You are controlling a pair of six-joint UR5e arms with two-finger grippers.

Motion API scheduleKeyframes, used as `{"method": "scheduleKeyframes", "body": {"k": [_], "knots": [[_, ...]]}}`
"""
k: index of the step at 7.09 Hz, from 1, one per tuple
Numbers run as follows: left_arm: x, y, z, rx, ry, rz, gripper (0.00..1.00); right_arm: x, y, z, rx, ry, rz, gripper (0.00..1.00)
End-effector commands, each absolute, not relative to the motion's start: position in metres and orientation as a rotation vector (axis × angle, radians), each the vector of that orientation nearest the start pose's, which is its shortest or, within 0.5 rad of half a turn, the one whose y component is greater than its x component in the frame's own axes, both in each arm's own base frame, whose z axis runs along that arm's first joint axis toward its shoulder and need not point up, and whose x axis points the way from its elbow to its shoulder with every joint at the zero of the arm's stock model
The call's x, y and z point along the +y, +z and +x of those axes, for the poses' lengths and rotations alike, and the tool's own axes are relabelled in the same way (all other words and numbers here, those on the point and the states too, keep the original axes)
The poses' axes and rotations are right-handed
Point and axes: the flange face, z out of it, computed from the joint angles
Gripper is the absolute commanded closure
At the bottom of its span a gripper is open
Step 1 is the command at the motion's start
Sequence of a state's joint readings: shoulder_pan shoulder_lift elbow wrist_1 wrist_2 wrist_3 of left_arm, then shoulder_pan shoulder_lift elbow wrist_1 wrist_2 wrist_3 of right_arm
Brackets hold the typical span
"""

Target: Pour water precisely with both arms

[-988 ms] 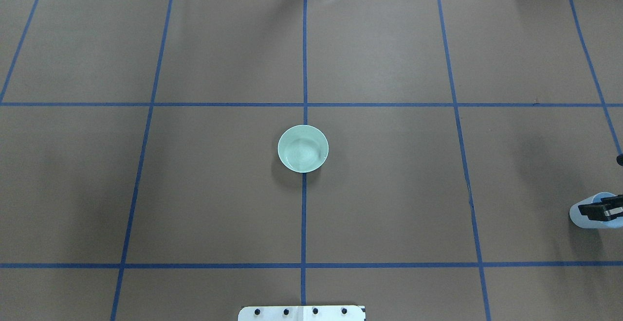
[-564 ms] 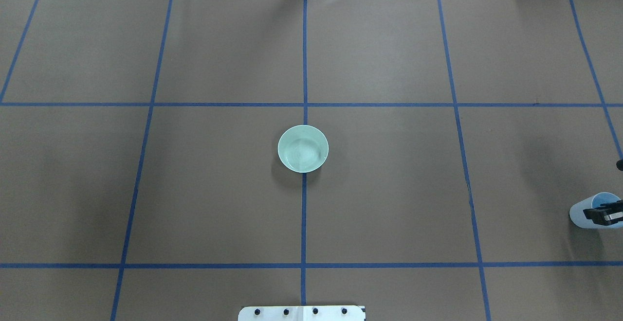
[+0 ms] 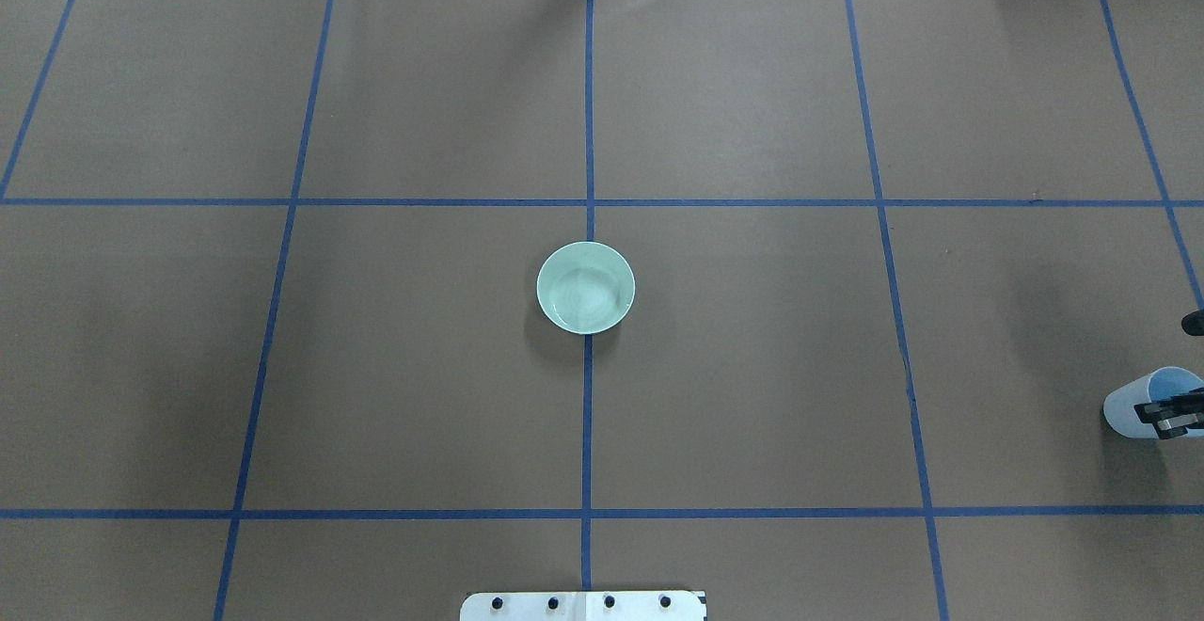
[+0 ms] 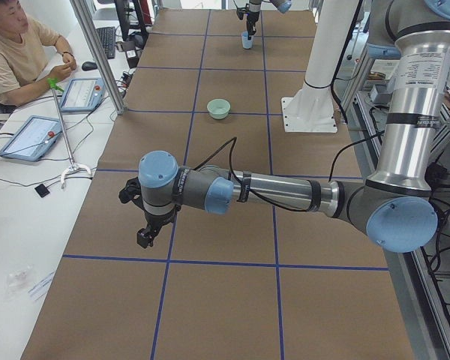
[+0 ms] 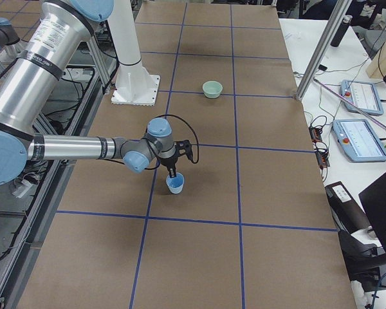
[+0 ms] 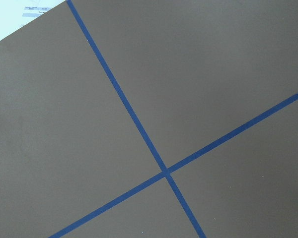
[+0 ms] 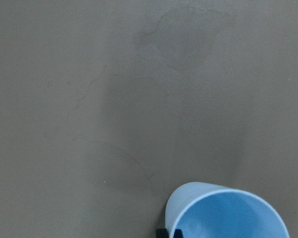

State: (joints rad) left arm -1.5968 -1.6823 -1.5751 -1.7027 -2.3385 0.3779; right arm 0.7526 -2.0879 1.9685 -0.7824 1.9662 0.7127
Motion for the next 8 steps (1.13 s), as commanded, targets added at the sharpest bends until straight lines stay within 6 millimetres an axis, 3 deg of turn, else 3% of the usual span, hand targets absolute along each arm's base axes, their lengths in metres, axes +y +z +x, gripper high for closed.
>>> {"method": "scheduleKeyframes", "body": {"k": [1, 3, 4, 5, 6, 8], "knots": [[-0.54, 0.597, -0.078, 0.712, 0.421, 0.367, 0.0, -0.289, 0.579, -0.169, -0.754, -0.238, 0.227, 1.0], [-0.532, 0.609, -0.079, 0.724, 0.38, 0.325, 0.0, -0.316, 0.562, -0.172, -0.795, -0.202, 0.264, 1.0], [-0.529, 0.613, -0.082, 0.738, 0.265, 0.275, 0.0, -0.342, 0.544, -0.18, -0.8, -0.177, 0.274, 1.0], [-0.51, 0.634, -0.081, 0.752, 0.175, 0.208, 0.0, -0.367, 0.525, -0.19, -0.803, -0.156, 0.277, 1.0], [-0.504, 0.638, -0.082, 0.756, 0.156, 0.196, 0.0, -0.394, 0.497, -0.208, -0.815, -0.153, 0.295, 1.0], [-0.501, 0.642, -0.081, 0.758, 0.151, 0.186, 0.0, -0.45, 0.416, -0.254, -0.818, -0.153, 0.294, 1.0]]}}
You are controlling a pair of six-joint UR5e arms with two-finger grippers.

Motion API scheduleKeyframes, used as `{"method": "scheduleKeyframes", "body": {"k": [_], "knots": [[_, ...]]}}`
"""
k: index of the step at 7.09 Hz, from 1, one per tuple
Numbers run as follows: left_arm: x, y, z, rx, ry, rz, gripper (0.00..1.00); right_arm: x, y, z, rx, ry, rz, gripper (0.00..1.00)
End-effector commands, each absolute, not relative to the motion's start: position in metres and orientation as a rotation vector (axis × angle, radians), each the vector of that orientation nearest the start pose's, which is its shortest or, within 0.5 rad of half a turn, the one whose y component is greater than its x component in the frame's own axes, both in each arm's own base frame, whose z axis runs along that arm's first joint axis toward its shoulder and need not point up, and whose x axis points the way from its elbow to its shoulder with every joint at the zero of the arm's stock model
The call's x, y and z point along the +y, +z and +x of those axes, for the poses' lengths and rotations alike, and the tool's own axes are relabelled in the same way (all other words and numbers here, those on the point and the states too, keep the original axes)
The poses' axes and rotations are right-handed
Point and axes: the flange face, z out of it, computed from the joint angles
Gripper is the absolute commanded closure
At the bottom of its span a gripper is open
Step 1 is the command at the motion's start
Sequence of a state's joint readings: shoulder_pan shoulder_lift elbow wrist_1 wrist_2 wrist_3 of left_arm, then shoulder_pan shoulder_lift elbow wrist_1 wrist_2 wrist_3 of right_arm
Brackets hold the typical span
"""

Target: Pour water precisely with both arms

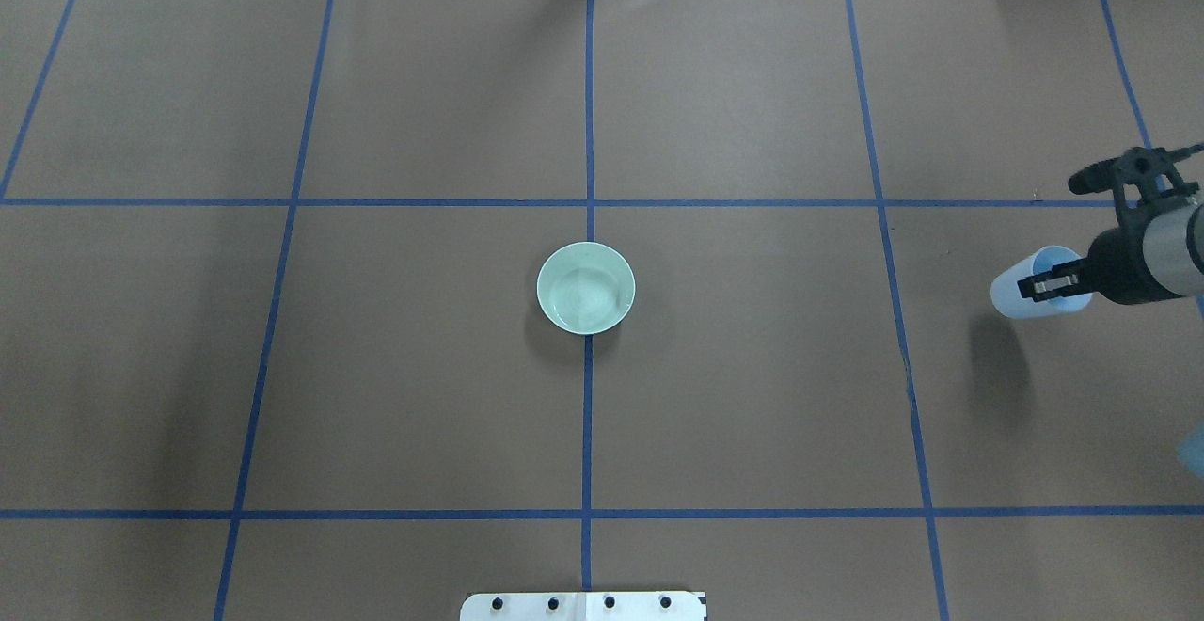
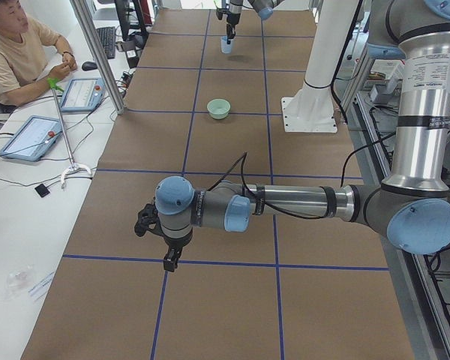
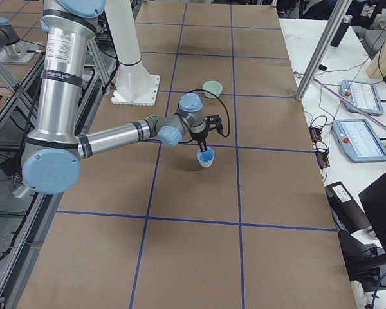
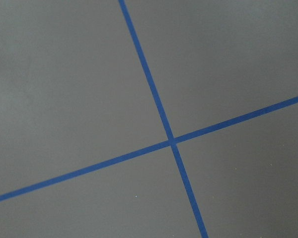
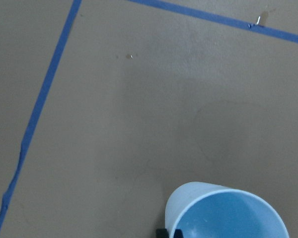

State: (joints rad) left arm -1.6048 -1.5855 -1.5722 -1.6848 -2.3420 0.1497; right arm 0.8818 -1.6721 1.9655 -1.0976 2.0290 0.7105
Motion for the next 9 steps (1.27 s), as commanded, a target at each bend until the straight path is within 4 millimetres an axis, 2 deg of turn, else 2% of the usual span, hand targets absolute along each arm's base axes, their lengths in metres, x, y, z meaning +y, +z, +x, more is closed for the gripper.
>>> {"method": "scheduleKeyframes", "body": {"k": [1, 2, 3, 4, 6, 8, 9], "knots": [[-0.5, 0.643, -0.081, 0.758, 0.15, 0.183, 0.0, -0.469, 0.372, -0.272, -0.822, -0.156, 0.295, 1.0], [-0.501, 0.643, -0.081, 0.758, 0.151, 0.184, 0.0, -0.477, 0.328, -0.298, -0.831, -0.182, 0.293, 1.0], [-0.501, 0.642, -0.081, 0.76, 0.151, 0.184, 0.0, -0.475, 0.29, -0.322, -0.863, -0.213, 0.31, 1.0], [-0.501, 0.643, -0.081, 0.758, 0.151, 0.184, 0.0, -0.475, 0.266, -0.342, -0.892, -0.237, 0.324, 1.0], [-0.5, 0.644, -0.081, 0.758, 0.15, 0.183, 0.0, -0.49, 0.215, -0.376, -0.96, -0.157, 0.306, 1.0], [-0.5, 0.647, -0.081, 0.758, 0.149, 0.18, 0.0, -0.477, 0.177, -0.403, -1.043, -0.137, 0.301, 1.0], [-0.498, 0.648, -0.081, 0.759, 0.148, 0.177, 0.0, -0.465, 0.167, -0.416, -1.13, -0.077, 0.284, 1.0]]}}
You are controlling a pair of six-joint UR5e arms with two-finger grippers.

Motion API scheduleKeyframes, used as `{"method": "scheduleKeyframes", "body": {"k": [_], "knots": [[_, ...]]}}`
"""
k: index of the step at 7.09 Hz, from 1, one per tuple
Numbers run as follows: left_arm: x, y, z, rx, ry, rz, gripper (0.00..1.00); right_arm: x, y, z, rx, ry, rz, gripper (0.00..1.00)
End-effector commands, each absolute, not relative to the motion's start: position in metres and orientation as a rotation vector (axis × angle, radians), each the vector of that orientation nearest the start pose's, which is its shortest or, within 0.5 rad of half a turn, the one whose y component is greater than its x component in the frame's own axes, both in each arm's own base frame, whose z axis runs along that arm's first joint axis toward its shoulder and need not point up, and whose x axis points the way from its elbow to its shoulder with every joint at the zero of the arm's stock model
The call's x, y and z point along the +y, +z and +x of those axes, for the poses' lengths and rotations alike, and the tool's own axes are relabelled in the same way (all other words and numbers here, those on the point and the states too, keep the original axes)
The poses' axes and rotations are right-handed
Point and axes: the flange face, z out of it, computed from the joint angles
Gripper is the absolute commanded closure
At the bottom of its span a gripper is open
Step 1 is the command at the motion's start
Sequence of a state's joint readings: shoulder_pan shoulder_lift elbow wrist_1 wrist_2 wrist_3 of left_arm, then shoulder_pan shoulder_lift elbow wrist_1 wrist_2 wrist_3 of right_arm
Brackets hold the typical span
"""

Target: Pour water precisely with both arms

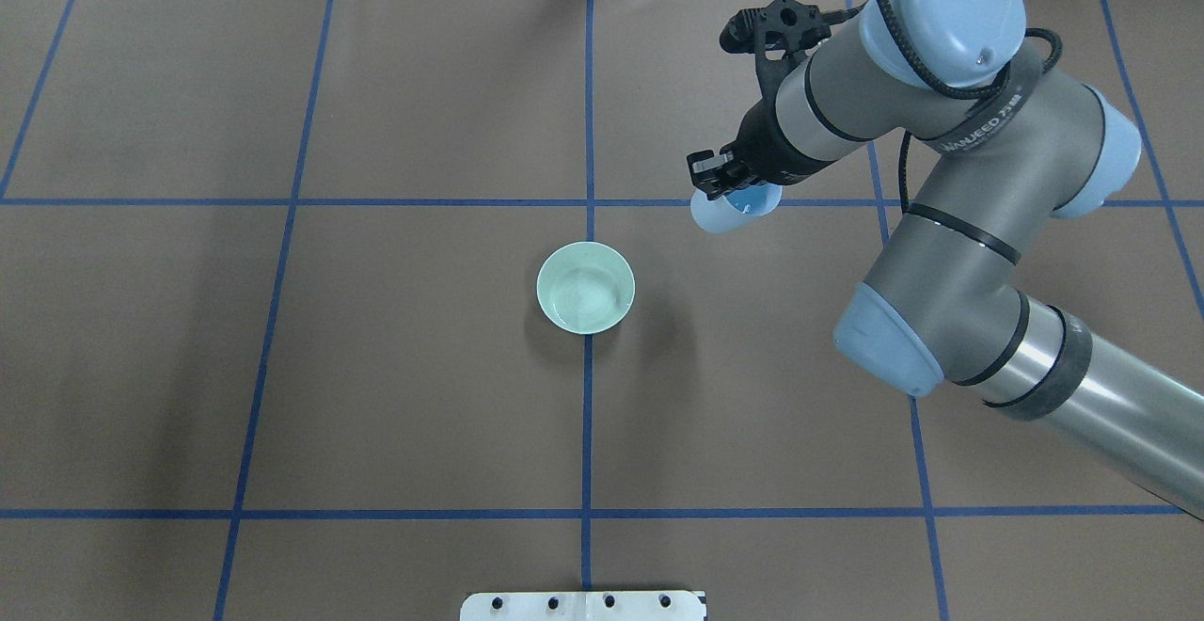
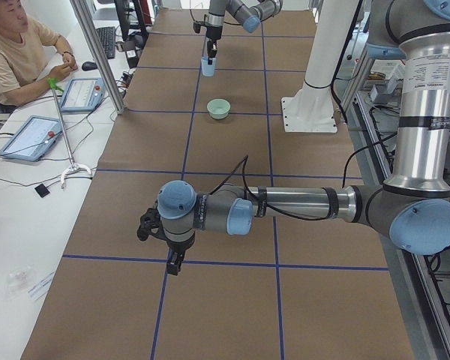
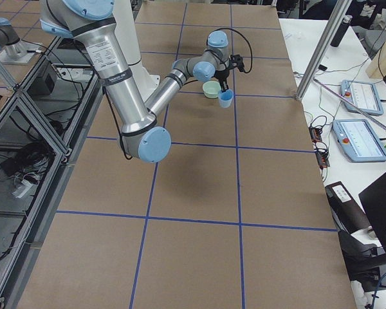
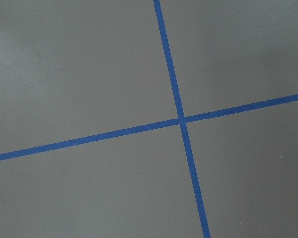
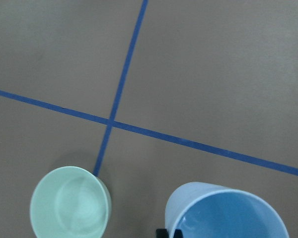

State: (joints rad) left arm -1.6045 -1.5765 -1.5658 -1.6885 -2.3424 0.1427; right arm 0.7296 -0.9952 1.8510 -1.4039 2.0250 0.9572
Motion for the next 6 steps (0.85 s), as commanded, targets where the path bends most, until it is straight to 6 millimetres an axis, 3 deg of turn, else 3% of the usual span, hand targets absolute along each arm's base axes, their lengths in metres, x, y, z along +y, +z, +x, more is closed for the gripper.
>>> {"method": "scheduleKeyframes", "body": {"k": [1, 3, 5, 6], "knots": [[-0.496, 0.651, -0.081, 0.759, 0.149, 0.176, 0.0, -0.46, 0.169, -0.435, -1.211, -0.029, 0.262, 1.0], [-0.49, 0.656, -0.081, 0.759, 0.144, 0.169, 0.0, -0.454, 0.176, -0.46, -1.369, 0.045, 0.238, 1.0], [-0.484, 0.661, -0.082, 0.76, 0.139, 0.161, 0.0, -0.443, 0.165, -0.461, -1.491, 0.165, 0.19, 1.0], [-0.482, 0.662, -0.082, 0.76, 0.14, 0.16, 0.0, -0.444, 0.169, -0.462, -1.562, 0.187, 0.174, 1.0]]}}
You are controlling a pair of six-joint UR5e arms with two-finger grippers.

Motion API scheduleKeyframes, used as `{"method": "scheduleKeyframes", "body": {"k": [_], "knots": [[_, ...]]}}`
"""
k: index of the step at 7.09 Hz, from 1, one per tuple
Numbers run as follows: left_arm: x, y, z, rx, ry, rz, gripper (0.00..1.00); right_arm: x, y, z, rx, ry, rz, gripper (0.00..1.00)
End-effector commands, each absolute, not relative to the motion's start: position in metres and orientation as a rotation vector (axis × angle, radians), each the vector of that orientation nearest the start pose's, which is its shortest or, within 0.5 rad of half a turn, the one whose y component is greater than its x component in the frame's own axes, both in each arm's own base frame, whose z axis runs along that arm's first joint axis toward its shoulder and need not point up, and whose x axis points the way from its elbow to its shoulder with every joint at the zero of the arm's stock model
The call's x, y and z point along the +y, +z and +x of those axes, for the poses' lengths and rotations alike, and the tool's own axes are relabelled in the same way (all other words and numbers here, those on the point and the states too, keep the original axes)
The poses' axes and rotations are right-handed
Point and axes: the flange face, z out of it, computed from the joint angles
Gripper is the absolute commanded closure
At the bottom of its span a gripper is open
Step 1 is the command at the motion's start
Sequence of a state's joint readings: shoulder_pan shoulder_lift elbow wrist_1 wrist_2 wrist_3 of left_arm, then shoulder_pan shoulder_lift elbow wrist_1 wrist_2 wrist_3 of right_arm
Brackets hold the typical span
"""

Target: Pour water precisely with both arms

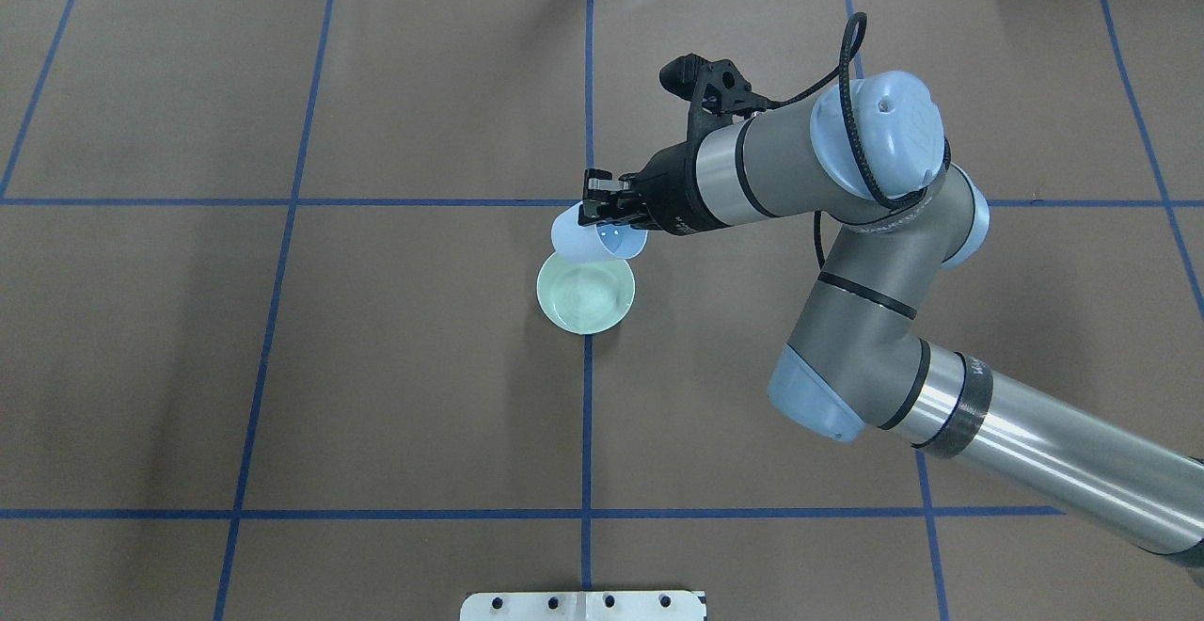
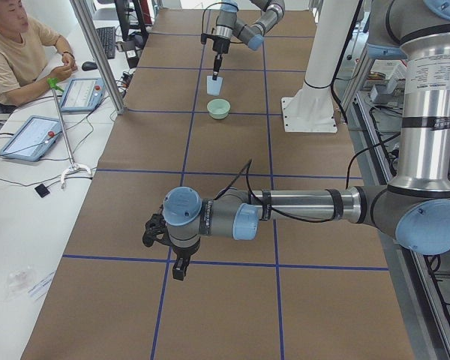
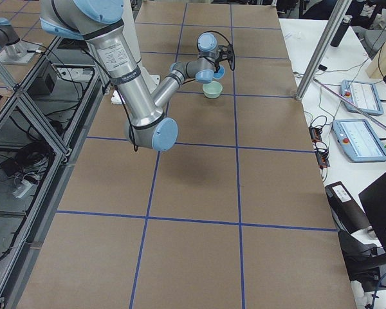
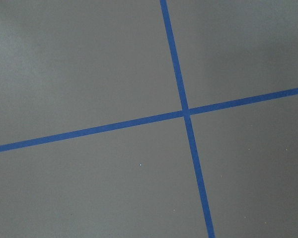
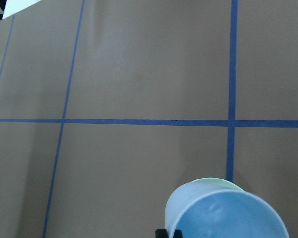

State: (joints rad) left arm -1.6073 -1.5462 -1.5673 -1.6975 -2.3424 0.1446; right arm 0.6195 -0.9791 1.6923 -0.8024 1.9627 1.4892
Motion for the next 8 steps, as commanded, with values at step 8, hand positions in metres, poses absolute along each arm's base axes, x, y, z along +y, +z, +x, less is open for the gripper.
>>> {"method": "scheduleKeyframes", "body": {"k": [8], "knots": [[-0.481, 0.66, -0.092, 0.758, 0.122, 0.172, 0.0, -0.416, 0.232, -0.509, -1.896, 0.209, 0.184, 1.0]]}}
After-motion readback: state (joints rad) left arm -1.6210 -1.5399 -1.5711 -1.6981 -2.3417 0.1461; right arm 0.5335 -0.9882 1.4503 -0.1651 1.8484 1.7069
